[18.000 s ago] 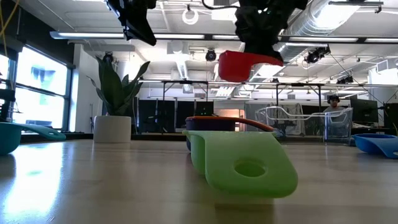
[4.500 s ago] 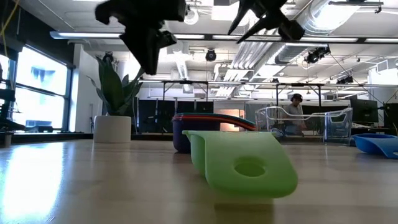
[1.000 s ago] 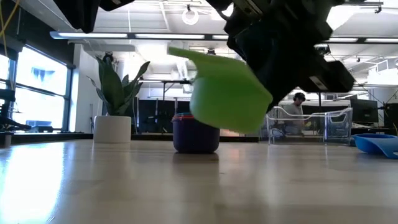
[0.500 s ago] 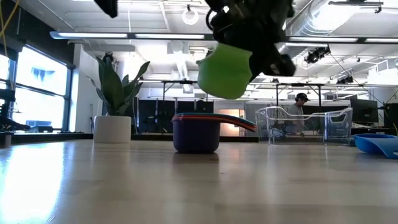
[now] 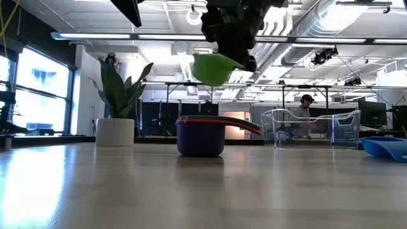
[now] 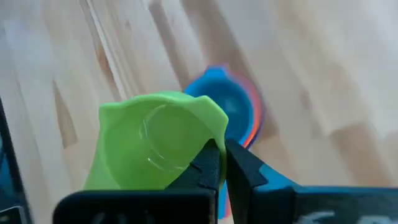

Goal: Nest measuring cups in basket
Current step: Stack the green measuring cup on top of the light blue measuring cup

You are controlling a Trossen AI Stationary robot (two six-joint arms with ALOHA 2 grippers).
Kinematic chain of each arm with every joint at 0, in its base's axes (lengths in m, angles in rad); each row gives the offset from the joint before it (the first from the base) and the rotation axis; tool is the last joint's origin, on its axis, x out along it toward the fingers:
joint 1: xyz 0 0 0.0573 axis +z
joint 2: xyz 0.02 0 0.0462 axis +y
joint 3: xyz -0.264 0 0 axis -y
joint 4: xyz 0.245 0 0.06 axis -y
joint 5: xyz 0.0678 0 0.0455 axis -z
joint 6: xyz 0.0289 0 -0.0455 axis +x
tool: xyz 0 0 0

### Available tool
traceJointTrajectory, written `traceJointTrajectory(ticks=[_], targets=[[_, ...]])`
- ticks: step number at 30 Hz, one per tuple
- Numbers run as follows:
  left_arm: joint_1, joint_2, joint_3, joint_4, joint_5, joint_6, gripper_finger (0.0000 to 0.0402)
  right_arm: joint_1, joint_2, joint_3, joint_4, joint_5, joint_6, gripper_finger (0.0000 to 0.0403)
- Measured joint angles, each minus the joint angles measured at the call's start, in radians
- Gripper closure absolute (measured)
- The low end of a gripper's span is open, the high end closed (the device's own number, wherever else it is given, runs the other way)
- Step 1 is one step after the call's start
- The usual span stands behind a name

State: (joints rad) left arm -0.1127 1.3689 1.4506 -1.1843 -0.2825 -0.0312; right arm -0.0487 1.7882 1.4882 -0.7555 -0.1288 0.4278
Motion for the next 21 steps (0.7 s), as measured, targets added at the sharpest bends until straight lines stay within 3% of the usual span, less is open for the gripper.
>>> traceJointTrajectory(ticks=[12, 21], targets=[[0.147, -0.007, 0.0, 0.0, 0.003, 0.003, 0.0355, -0.128, 0.001, 0.074, 0.009, -0.047, -0.377, 0.0402], [0.18, -0.007, 0.0, 0.0, 0.041, -0.242, 0.0355, -0.133, 0.005, 0.088, 0.021, -0.091, -0.616, 0.0402]])
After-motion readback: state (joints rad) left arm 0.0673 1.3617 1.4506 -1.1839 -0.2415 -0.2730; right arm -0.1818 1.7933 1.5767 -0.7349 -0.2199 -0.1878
